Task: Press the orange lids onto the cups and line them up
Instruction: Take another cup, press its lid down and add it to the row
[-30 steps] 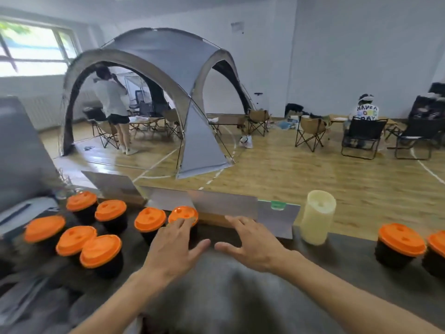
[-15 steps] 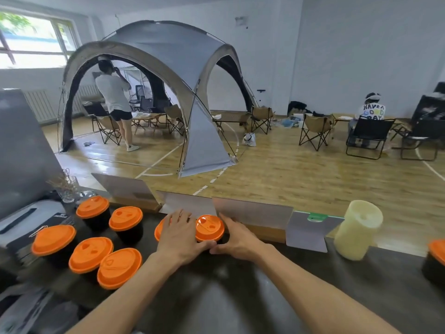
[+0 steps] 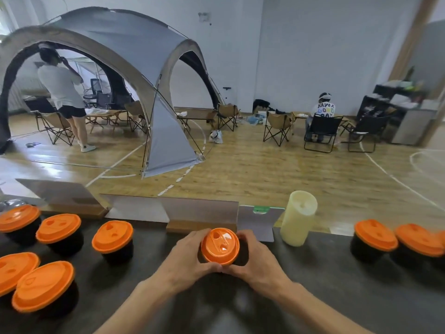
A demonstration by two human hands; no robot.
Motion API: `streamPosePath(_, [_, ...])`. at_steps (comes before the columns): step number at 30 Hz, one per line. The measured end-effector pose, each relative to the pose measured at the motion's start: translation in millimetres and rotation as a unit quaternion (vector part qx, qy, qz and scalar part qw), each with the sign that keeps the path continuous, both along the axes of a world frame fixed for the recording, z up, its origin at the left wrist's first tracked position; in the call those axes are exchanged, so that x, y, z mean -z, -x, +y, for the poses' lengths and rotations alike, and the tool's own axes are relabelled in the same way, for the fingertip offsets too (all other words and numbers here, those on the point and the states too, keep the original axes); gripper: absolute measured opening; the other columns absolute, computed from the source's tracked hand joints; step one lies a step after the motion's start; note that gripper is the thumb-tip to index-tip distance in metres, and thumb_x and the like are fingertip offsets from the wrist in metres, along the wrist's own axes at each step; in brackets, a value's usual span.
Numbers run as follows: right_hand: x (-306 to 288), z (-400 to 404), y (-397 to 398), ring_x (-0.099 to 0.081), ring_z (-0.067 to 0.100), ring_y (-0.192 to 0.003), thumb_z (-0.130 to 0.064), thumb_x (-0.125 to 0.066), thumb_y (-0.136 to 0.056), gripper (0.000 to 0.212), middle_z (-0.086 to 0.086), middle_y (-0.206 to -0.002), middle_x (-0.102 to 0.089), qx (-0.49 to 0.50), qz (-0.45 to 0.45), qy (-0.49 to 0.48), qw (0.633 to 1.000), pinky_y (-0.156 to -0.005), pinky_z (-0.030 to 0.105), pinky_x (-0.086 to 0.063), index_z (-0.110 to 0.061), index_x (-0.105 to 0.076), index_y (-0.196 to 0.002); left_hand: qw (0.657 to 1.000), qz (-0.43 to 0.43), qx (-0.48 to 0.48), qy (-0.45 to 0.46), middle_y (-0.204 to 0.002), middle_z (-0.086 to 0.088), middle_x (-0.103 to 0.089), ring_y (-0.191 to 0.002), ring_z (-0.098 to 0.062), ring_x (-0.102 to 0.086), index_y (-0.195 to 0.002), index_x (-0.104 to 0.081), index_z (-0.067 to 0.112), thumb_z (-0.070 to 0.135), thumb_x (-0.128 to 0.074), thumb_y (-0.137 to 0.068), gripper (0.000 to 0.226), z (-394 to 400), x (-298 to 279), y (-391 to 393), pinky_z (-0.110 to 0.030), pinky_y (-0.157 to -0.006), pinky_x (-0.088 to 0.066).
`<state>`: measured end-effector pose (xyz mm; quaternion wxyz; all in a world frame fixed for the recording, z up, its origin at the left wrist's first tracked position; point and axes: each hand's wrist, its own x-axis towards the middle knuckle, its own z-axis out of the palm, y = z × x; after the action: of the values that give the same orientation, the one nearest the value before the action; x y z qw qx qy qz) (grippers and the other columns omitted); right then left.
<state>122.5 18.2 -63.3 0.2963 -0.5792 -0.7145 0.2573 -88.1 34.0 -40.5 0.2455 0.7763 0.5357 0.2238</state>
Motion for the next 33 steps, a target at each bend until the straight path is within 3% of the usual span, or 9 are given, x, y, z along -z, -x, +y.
streamPosePath(5, [-1,-47,-84,-0.057,-0.006,-0.107,-0.079,-0.076,-0.057,0.083,-0.028,-0.116,-0.056,0.076,-0.001,0.02,0.997,-0.089,0.013,-0.044,-0.045,-0.037,-0.122,0.994,-0.046,0.097,0.022,-0.139,0.02,-0.05,-0.127,0.001,-0.045,-0.138,-0.039,0.044,0.052,-0.085,-0.07,0.082,-11,7,-85,-0.029,-0.113,-0.036])
streamPosePath(10, [-7,-83,-143,-0.058,-0.005,-0.106,-0.061,-0.084,-0.064,0.074,-0.021,-0.116,-0.06,0.121,-0.008,0.035,0.992,-0.092,0.018,-0.047,-0.04,-0.039,-0.119,0.984,-0.059,0.166,0.024,-0.135,0.021,-0.053,-0.124,0.008,-0.044,-0.14,-0.045,0.036,0.044,-0.085,-0.074,0.078,-17,8,-145,-0.028,-0.113,-0.037])
streamPosePath(15, [-4,-97,-171,-0.06,-0.005,-0.102,-0.055,-0.085,-0.067,0.064,-0.019,-0.111,-0.064,0.141,0.002,0.059,0.988,-0.089,0.021,-0.05,-0.04,-0.041,-0.111,0.978,-0.041,0.197,0.046,-0.139,0.02,-0.049,-0.126,0.006,-0.043,-0.146,-0.041,0.034,0.058,-0.082,-0.069,0.09,-19,8,-178,-0.029,-0.114,-0.035])
streamPosePath(23, [-7,-92,-183,-0.059,-0.005,-0.105,-0.068,-0.081,-0.061,0.071,-0.02,-0.114,-0.064,0.117,-0.005,0.091,0.989,-0.093,0.024,-0.049,-0.046,-0.04,-0.114,0.985,-0.025,0.164,0.038,-0.141,0.022,-0.049,-0.126,0.002,-0.045,-0.145,-0.038,0.04,0.076,-0.075,-0.062,0.098,-23,14,-185,-0.031,-0.112,-0.039])
streamPosePath(30, [-47,-76,-209,-0.047,-0.001,-0.117,-0.07,-0.073,-0.063,0.075,-0.02,-0.128,-0.054,0.012,-0.172,0.128,0.977,-0.099,0.022,-0.04,-0.046,-0.043,-0.127,0.985,0.062,0.163,0.007,-0.143,0.023,-0.047,-0.127,-0.002,-0.044,-0.146,-0.03,0.046,0.081,-0.066,-0.065,0.095,-23,9,-185,-0.032,-0.11,-0.037])
streamPosePath(33, [-62,-58,-217,-0.048,-0.003,-0.118,-0.065,-0.063,-0.074,0.055,-0.021,-0.13,-0.054,0.0,-0.139,0.177,0.974,-0.106,0.027,-0.04,-0.045,-0.056,-0.125,0.979,0.087,0.182,-0.014,-0.145,0.022,-0.045,-0.129,-0.002,-0.042,-0.146,-0.026,0.047,0.084,-0.059,-0.069,0.091,-23,8,-184,-0.031,-0.111,-0.033])
